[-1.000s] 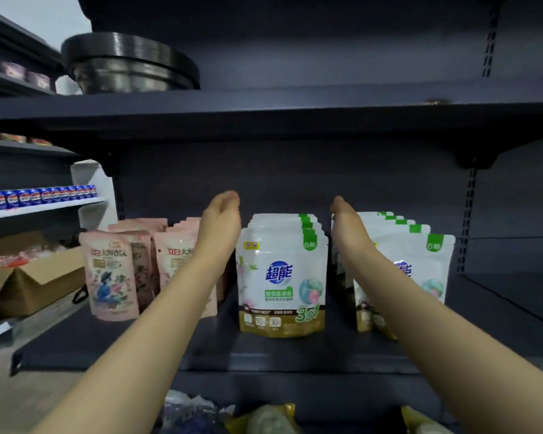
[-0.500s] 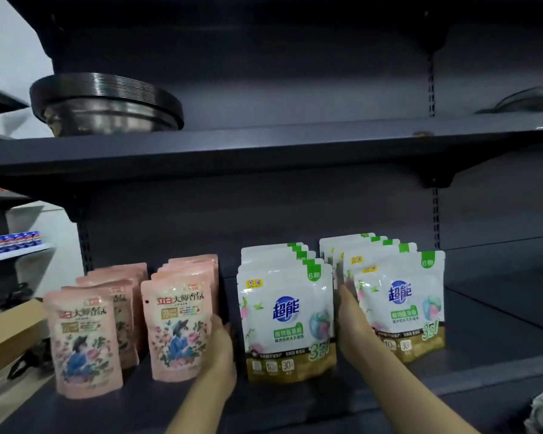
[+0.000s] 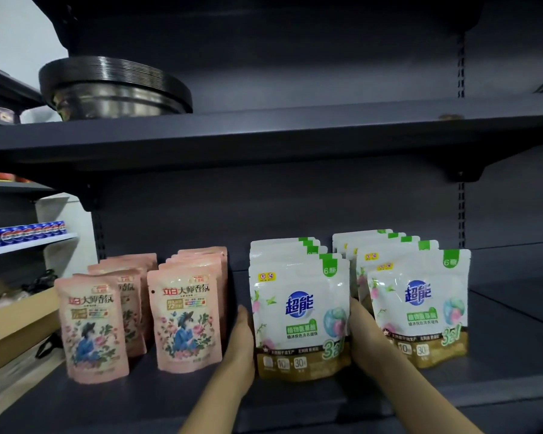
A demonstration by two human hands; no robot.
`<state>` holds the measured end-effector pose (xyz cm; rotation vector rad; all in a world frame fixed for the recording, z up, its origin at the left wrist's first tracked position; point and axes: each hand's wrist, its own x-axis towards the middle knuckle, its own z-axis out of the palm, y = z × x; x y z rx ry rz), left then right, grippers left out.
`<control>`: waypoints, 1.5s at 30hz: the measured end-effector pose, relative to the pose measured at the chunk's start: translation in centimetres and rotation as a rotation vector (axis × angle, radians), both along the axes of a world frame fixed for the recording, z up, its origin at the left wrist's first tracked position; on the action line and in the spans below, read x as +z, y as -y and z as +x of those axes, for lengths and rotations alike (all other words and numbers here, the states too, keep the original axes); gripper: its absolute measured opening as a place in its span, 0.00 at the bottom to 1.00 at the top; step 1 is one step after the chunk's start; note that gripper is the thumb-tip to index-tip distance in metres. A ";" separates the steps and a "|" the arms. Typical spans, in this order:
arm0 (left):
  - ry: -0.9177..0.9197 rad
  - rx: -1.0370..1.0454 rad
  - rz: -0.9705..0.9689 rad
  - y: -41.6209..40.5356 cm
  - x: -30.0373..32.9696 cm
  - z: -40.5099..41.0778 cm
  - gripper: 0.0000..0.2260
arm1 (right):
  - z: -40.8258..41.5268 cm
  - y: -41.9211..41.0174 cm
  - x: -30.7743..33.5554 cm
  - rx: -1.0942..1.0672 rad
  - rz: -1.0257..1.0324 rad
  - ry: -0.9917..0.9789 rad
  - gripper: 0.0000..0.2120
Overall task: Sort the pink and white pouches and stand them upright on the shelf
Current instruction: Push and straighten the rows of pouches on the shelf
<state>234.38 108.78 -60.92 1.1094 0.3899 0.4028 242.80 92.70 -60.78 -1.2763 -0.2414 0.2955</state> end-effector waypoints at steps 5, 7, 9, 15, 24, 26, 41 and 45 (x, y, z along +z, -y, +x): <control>-0.003 0.007 -0.014 -1.0 0.2 0.4 0.27 | 0.3 -0.1 0.4 -0.002 -0.041 -0.006 0.19; 0.031 0.008 -0.030 -1.3 0.2 0.9 0.28 | 0.7 -0.2 0.3 0.015 -0.022 -0.024 0.19; 0.053 -0.001 -0.021 -1.2 0.3 1.3 0.28 | 0.9 -0.3 0.4 0.017 -0.008 -0.043 0.19; 0.090 -0.017 0.055 -0.2 0.5 1.2 0.26 | 1.9 -0.5 -0.4 -0.003 0.009 0.037 0.14; 0.128 0.129 0.184 0.5 -1.1 -0.2 0.23 | 0.2 -0.3 -0.3 0.055 0.108 -0.067 0.20; 0.130 0.125 0.274 1.5 -1.3 -0.9 0.22 | -0.6 -0.2 -0.6 0.085 0.128 -0.055 0.21; 0.118 0.104 0.356 3.6 -0.1 -2.5 0.21 | -1.4 0.1 -0.7 0.050 0.102 -0.085 0.25; 0.115 0.156 0.367 3.6 0.1 -3.3 0.22 | -1.5 0.5 -1.1 -0.068 0.062 -0.128 0.29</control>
